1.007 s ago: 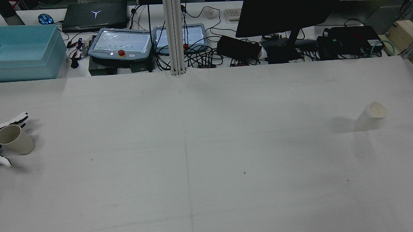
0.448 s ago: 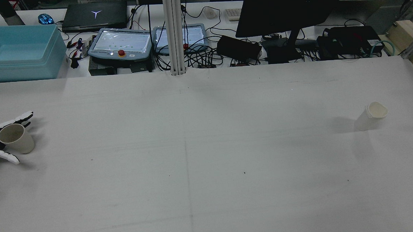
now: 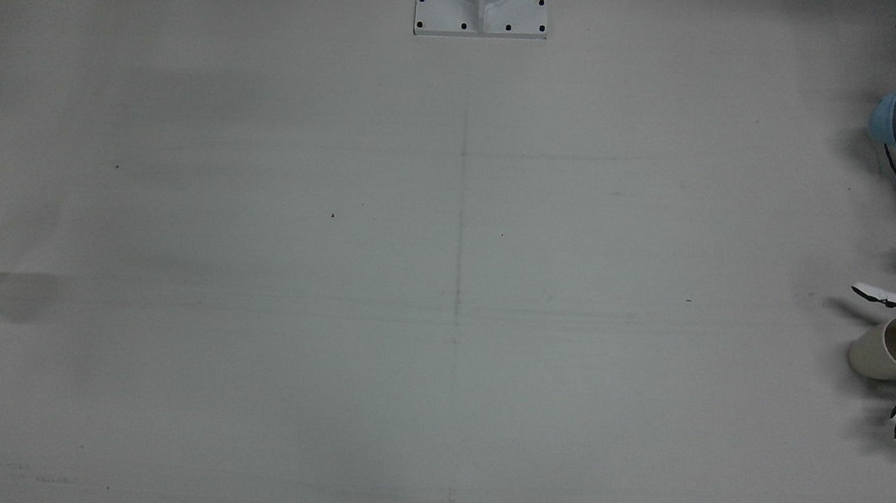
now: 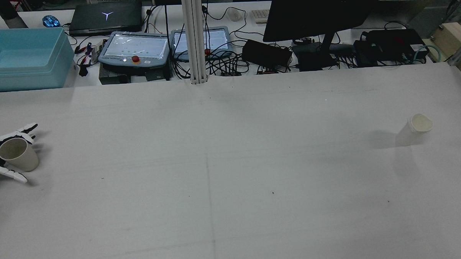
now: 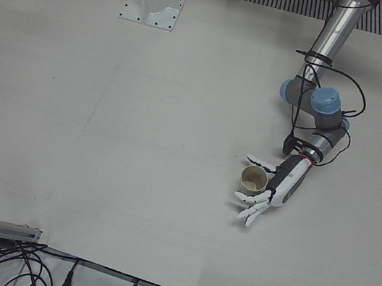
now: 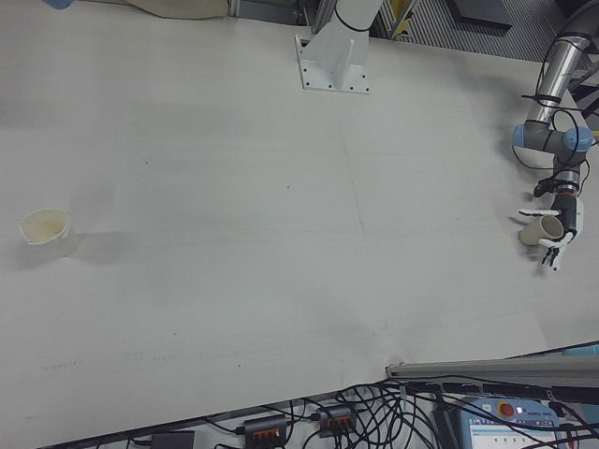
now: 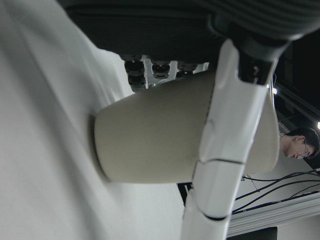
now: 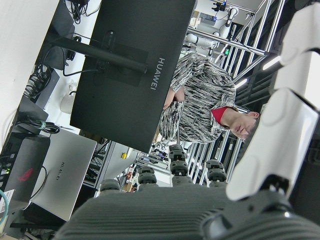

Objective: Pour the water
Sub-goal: 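Close the left hand around the beige cup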

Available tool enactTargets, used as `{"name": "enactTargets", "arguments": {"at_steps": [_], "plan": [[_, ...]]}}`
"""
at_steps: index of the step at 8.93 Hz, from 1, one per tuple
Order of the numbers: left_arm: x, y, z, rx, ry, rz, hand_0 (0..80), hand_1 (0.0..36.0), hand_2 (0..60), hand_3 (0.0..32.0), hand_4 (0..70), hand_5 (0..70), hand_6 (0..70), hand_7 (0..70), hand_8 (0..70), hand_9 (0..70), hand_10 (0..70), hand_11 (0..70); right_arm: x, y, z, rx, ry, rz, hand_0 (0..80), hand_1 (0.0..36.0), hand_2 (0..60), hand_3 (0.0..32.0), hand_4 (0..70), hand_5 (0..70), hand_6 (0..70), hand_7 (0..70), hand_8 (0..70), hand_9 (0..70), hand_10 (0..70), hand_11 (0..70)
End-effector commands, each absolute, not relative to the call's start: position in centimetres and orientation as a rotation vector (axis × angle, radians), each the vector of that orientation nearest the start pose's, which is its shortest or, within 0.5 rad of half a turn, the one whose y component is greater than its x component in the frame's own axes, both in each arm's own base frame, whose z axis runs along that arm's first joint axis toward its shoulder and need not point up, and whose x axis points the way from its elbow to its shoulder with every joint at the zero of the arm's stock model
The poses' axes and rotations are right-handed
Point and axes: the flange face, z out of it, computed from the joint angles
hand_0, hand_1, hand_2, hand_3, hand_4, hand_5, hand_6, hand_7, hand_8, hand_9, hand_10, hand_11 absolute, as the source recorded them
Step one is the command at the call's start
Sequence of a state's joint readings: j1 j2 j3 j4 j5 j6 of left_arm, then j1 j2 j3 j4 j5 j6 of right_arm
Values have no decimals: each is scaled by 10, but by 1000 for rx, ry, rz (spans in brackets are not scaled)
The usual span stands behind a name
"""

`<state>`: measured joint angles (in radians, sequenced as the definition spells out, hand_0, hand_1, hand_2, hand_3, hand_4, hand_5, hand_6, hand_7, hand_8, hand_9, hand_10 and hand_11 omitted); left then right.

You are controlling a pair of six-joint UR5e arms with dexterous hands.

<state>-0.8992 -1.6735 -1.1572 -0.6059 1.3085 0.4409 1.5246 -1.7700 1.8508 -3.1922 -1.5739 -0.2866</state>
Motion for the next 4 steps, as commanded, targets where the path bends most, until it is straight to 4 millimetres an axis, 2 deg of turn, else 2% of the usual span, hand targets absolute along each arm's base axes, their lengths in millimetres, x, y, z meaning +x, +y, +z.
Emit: {"name": "enactTargets", "arguments": {"at_steps": [1,2,3,4], "plan": [[208,-519,774,-74,2202,-1573,800,226,0,0,441,700,149,107,79,21,85,145,114,-414,645,-285,2418,-2335,478,152,98,0,0,57,156,108,51,52,0,0],[208,-519,774,-83,2202,-1582,800,224,0,0,484,700,152,112,80,24,89,149,115,-413,646,-287,2415,-2337,479,153,98,0,0,57,155,105,50,49,0,0],[208,-519,775,-101,2196,-1599,800,259,0,0,511,700,156,115,84,29,96,162,115,-412,647,-286,2411,-2341,478,154,97,0,0,57,152,102,49,48,0,0],[206,-518,776,-107,2202,-1627,800,349,0,0,514,700,165,126,96,39,107,189,115,-411,647,-284,2411,-2337,478,154,98,0,0,56,150,94,48,45,0,0]]}}
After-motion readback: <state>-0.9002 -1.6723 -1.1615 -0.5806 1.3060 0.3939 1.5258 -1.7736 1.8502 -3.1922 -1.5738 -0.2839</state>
